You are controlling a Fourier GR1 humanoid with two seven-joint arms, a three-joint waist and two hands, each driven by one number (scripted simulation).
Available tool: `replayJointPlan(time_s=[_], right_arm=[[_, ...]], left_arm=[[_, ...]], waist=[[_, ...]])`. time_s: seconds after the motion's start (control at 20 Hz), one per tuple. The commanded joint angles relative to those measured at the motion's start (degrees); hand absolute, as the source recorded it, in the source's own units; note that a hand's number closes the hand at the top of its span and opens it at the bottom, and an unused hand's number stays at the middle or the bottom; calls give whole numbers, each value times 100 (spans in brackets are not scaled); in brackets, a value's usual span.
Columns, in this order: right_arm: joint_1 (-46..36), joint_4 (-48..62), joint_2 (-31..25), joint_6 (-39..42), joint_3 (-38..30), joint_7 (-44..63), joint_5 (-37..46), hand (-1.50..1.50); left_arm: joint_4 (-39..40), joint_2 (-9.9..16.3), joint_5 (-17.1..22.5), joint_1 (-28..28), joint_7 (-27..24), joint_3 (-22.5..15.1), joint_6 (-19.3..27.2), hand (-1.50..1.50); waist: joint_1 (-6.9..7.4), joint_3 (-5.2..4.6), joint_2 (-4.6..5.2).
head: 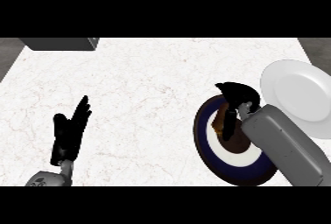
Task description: Pick the sweet potato from the plate and place it in the plate
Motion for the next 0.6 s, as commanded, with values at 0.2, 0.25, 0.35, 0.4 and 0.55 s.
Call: replayJointPlan(time_s=[0.2, 0.25, 0.35, 0.4, 0.55], right_arm=[[366, 84, 268, 502, -490, -159, 531, -150], [20, 407, 628, 500, -521, -20, 665, -150], [187, 427, 471, 599, -579, -256, 694, -150], [-20, 848, 526, 589, -652, -574, 884, -150], [445, 545, 680, 527, -662, -466, 1116, -150]], left_arm=[[-23, -192, -237, 17, 85, 178, -173, 0], [170, -327, -318, 150, -236, 182, -97, 0], [-505, -184, -278, 758, -181, 51, -278, 0], [86, -205, -223, 259, -457, 351, -393, 0], [131, -293, -315, 54, -40, 458, -308, 0]], waist=[[-33, 2, -7], [-12, 1, -2], [11, 2, -7], [2, 1, 4], [-28, 1, 0]])
